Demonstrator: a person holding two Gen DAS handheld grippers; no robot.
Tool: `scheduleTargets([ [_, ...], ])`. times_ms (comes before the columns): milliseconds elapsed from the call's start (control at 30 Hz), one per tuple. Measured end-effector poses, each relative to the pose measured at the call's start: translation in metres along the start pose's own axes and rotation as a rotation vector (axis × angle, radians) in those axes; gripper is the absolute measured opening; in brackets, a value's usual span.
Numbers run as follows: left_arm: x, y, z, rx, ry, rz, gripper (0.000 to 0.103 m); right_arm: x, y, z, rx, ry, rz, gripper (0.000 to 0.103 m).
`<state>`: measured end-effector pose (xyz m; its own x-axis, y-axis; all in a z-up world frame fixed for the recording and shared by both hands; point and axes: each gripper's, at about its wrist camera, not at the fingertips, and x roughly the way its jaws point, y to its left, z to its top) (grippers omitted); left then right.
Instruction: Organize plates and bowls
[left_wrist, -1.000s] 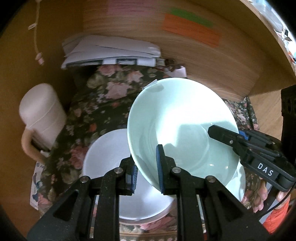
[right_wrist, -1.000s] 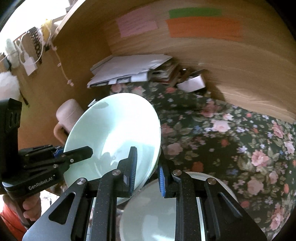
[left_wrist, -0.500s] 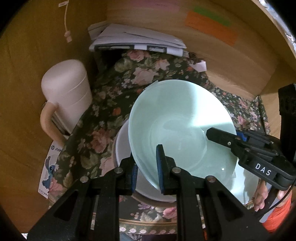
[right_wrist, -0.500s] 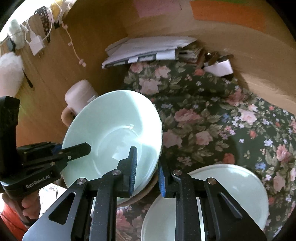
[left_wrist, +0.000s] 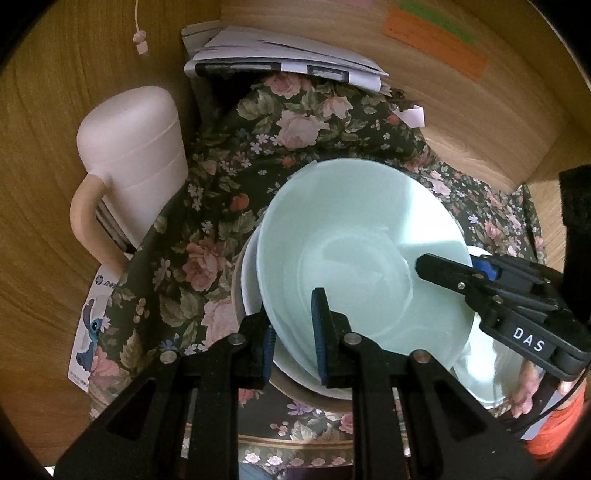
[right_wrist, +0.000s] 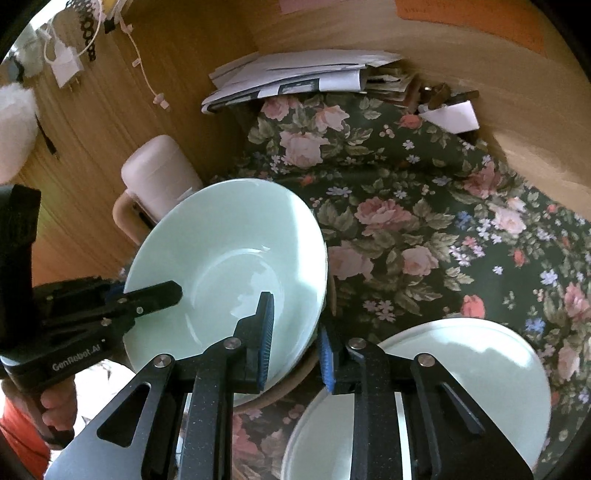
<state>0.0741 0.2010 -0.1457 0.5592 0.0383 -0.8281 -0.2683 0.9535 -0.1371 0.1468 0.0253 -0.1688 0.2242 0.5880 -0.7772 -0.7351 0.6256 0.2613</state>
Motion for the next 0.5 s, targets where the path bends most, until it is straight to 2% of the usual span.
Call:
scheduleTargets([
  [367,0.005,-0.004,0.005,0.026,-0.014,0.035,0.018,-0.011,-0.006,-0.002,0.009,-0.016,0.008,0.022],
  [433,0.004,-0.006,0.006,0.042,-0.010,0.038,0.018,-0.013,-0.006,-0.001,0.014,-0.018,0.016,0.026],
  [500,0.003,-0.008,0.006,0.059,-0.002,0.043,0.021,-0.016,-0.007,-0.001,0.013,-0.030,0.015,0.034],
])
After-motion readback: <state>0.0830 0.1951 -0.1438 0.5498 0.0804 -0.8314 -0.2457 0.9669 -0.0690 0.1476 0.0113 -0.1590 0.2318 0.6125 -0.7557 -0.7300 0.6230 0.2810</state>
